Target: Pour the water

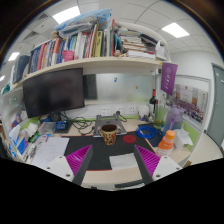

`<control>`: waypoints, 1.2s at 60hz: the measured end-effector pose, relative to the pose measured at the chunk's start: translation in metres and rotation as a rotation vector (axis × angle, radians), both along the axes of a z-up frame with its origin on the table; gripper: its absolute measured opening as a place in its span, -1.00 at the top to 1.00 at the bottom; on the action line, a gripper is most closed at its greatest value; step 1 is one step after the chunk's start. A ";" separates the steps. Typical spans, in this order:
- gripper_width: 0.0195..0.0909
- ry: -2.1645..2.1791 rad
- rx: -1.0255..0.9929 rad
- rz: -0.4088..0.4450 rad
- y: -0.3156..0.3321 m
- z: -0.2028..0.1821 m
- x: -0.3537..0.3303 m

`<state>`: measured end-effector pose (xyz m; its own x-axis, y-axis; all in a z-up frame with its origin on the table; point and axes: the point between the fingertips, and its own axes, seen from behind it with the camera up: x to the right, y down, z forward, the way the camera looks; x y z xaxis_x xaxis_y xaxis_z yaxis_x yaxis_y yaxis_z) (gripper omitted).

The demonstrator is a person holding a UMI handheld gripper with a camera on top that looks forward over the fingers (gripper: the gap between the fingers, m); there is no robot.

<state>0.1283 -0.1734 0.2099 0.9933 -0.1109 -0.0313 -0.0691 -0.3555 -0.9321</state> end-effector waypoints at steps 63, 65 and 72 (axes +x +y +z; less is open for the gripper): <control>0.20 -0.069 0.122 -0.063 0.083 -0.133 0.226; 0.31 -0.077 0.124 -0.059 0.082 -0.131 0.227; 0.54 -0.120 0.134 -0.055 0.088 -0.132 0.227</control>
